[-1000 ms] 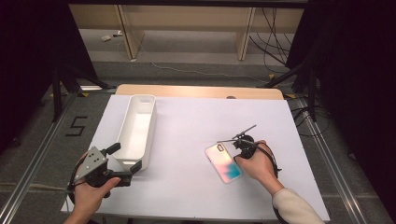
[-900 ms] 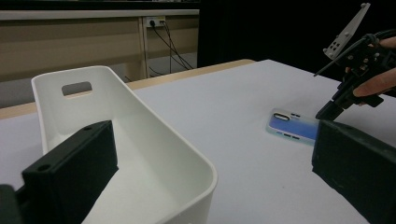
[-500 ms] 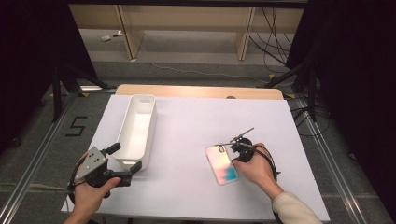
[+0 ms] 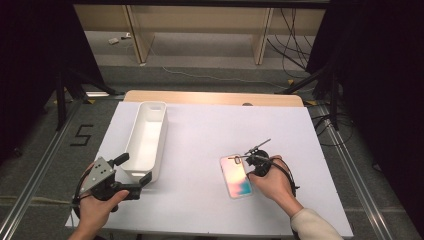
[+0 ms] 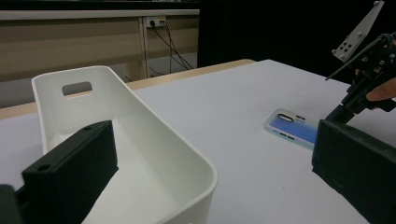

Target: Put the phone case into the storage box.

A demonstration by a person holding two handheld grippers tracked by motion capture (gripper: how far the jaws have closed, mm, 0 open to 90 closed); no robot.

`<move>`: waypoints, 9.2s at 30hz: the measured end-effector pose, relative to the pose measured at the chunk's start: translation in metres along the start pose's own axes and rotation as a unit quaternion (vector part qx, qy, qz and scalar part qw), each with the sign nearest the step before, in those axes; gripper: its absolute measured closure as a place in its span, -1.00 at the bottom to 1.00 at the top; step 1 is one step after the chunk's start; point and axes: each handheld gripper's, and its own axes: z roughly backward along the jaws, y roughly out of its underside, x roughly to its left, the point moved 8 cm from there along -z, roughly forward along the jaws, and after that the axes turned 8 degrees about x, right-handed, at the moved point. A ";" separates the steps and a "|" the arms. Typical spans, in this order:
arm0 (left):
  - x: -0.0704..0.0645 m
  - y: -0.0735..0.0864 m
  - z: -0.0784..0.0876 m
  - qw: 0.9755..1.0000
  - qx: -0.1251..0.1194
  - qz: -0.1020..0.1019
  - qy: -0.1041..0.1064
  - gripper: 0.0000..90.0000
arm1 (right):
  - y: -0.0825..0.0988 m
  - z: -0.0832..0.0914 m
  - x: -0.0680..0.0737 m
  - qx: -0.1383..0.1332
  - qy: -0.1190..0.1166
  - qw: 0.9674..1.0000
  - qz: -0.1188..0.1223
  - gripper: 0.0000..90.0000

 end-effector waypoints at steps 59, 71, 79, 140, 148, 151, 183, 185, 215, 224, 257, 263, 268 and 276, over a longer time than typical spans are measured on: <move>0.000 0.001 -0.001 1.000 0.004 0.001 -0.001 -1.00 | -0.011 0.081 0.009 -0.104 -0.043 0.992 -0.054 -0.37; 0.000 0.001 -0.001 1.000 0.005 0.000 -0.001 -1.00 | -0.015 0.086 0.003 -0.109 -0.036 0.992 -0.059 -0.37; 0.000 0.001 -0.001 1.000 0.004 0.001 0.000 -1.00 | -0.018 0.080 -0.003 -0.095 -0.030 0.993 -0.055 -0.26; 0.000 0.001 -0.001 1.000 0.003 0.001 0.002 -1.00 | -0.029 -0.004 0.001 0.116 -0.012 0.987 -0.108 0.49; -0.003 0.002 -0.001 1.000 0.006 0.011 0.011 -1.00 | -0.032 -0.006 0.000 0.111 -0.007 0.988 -0.106 0.65; -0.002 0.001 -0.001 1.000 0.004 0.008 0.010 -1.00 | -0.032 -0.008 0.002 0.110 -0.003 0.988 -0.112 0.68; -0.001 0.001 -0.001 1.000 0.003 0.005 0.006 -1.00 | -0.033 -0.007 0.004 0.127 0.006 0.980 -0.155 0.95; -0.001 0.001 -0.001 1.000 0.002 0.004 0.006 -1.00 | -0.034 -0.008 0.002 0.120 0.009 0.982 -0.145 0.95; -0.001 0.001 -0.001 1.000 0.002 0.003 0.006 -1.00 | -0.034 -0.002 0.007 0.119 0.005 0.978 -0.170 0.98; -0.001 0.001 -0.001 1.000 0.001 0.004 0.006 -1.00 | -0.037 0.005 0.008 0.109 0.011 0.978 -0.175 0.98; -0.006 -0.006 -0.003 1.000 0.001 -0.001 -0.002 -0.97 | -0.067 0.039 0.004 -0.084 0.021 0.982 -0.169 0.98; -0.009 -0.011 -0.004 1.000 -0.002 0.000 -0.007 -0.95 | -0.073 0.047 0.008 -0.119 0.023 0.978 -0.168 0.98; -0.013 -0.016 -0.007 1.000 -0.004 0.004 -0.008 -0.92 | -0.078 0.055 0.007 -0.143 0.039 0.976 -0.162 0.98; -0.024 -0.025 -0.019 1.000 -0.002 -0.001 -0.007 -0.88 | -0.084 0.060 0.010 -0.167 0.042 0.972 -0.160 0.98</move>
